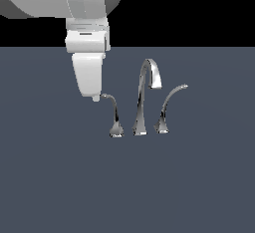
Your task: Turn on the faucet by rotating a designated handle.
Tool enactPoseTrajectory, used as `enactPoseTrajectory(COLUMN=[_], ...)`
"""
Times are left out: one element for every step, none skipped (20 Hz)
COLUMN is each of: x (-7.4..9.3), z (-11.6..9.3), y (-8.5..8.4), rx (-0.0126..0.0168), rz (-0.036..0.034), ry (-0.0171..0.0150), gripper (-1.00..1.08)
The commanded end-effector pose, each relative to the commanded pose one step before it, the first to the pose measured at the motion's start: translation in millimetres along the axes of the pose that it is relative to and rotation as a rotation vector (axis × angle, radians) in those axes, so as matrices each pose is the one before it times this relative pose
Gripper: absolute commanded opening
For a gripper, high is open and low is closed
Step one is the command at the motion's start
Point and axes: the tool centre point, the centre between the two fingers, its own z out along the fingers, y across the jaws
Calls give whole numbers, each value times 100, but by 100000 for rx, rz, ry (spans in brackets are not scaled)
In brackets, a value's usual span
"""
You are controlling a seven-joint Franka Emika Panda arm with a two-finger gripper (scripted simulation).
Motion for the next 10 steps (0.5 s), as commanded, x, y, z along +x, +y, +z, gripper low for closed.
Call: enactPoseTrajectory(x=[439, 399, 401, 404, 407, 410, 414, 417, 421, 425], z=[-2, -8, -9, -9, -9, -9, -9, -9, -10, -10], y=[165, 192, 193, 194, 196, 197, 199, 200, 202, 203], rx=[11, -24, -24, -24, -24, -24, -25, -25, -25, -25], rz=[176, 90, 89, 89, 89, 89, 89, 89, 89, 89], ry=[-19, 31, 31, 31, 31, 31, 31, 32, 32, 32], gripper=[-100, -100, -100, -100, -100, -100, -100, -100, -100, -100])
